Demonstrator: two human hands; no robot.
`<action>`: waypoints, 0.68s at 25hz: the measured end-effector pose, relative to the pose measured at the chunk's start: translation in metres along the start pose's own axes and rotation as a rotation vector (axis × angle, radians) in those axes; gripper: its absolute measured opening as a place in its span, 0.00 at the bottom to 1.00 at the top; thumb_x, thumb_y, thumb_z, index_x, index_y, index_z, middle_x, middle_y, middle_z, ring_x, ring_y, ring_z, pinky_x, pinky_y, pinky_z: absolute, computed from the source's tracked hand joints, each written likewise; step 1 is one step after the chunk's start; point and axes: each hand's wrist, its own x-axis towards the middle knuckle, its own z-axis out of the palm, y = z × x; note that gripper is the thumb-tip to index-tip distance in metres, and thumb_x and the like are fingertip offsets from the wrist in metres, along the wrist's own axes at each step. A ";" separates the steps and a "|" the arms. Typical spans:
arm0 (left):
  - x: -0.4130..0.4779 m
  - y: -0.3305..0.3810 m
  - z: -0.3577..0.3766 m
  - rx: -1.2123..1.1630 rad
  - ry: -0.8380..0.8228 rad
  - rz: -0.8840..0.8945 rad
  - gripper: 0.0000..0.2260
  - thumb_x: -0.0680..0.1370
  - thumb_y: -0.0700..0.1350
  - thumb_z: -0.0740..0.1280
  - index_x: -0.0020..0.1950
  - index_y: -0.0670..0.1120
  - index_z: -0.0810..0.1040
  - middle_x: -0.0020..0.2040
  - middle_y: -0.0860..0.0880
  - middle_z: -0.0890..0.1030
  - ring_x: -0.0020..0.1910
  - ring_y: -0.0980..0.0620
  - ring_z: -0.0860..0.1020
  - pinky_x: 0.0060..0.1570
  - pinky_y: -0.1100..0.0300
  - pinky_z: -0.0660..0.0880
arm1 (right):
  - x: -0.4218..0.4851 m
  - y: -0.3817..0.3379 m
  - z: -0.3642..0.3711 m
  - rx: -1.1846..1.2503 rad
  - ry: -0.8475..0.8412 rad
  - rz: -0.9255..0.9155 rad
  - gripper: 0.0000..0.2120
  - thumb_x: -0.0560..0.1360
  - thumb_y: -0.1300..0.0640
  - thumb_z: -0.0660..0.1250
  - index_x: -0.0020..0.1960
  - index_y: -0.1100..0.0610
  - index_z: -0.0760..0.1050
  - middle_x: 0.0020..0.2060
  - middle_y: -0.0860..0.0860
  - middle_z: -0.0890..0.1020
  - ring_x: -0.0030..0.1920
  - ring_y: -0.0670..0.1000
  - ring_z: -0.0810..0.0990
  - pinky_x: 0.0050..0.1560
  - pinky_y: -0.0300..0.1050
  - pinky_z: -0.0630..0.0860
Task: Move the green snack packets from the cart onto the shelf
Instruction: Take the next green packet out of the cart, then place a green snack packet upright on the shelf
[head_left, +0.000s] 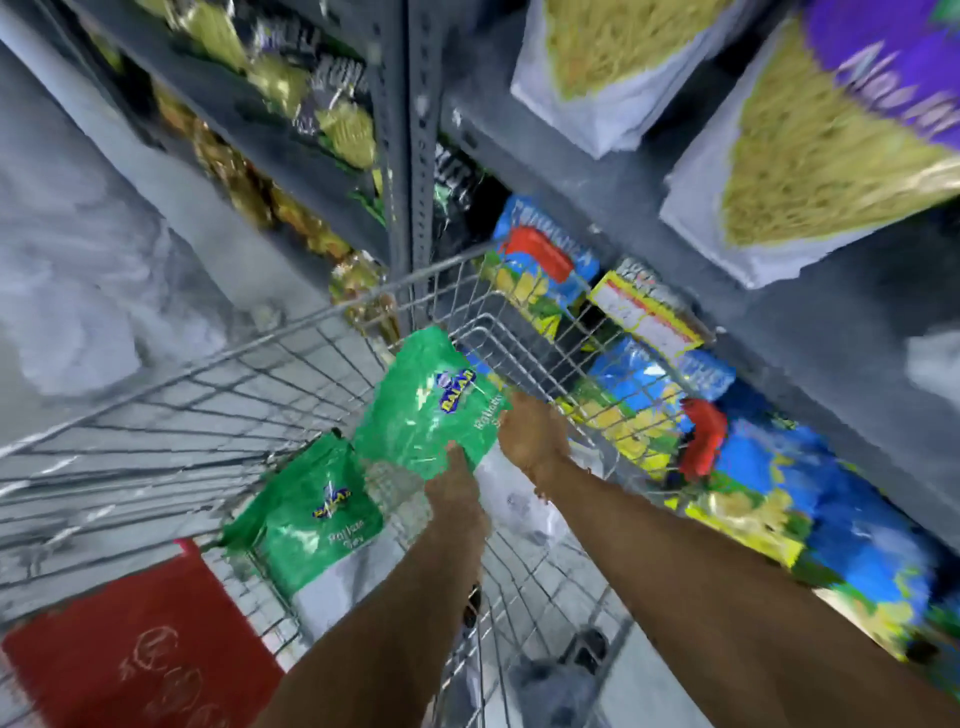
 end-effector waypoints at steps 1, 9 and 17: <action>-0.022 0.007 0.006 0.077 0.039 0.133 0.26 0.77 0.55 0.60 0.66 0.36 0.67 0.67 0.35 0.71 0.65 0.38 0.72 0.65 0.48 0.70 | -0.010 -0.004 -0.021 0.094 0.067 0.016 0.14 0.75 0.62 0.58 0.58 0.64 0.73 0.58 0.66 0.80 0.60 0.64 0.77 0.58 0.53 0.73; -0.194 0.048 0.057 0.072 -0.248 1.262 0.14 0.74 0.52 0.64 0.57 0.51 0.69 0.48 0.58 0.74 0.49 0.68 0.73 0.42 0.85 0.63 | -0.114 -0.005 -0.153 1.118 0.777 -0.169 0.08 0.75 0.59 0.55 0.46 0.56 0.73 0.37 0.50 0.75 0.42 0.51 0.71 0.49 0.49 0.69; -0.311 -0.103 0.135 0.257 -0.895 1.426 0.06 0.70 0.54 0.65 0.46 0.58 0.75 0.45 0.66 0.77 0.43 0.77 0.74 0.44 0.81 0.68 | -0.225 0.166 -0.216 1.466 1.229 -0.139 0.08 0.70 0.57 0.56 0.45 0.46 0.69 0.38 0.42 0.76 0.42 0.47 0.72 0.47 0.50 0.70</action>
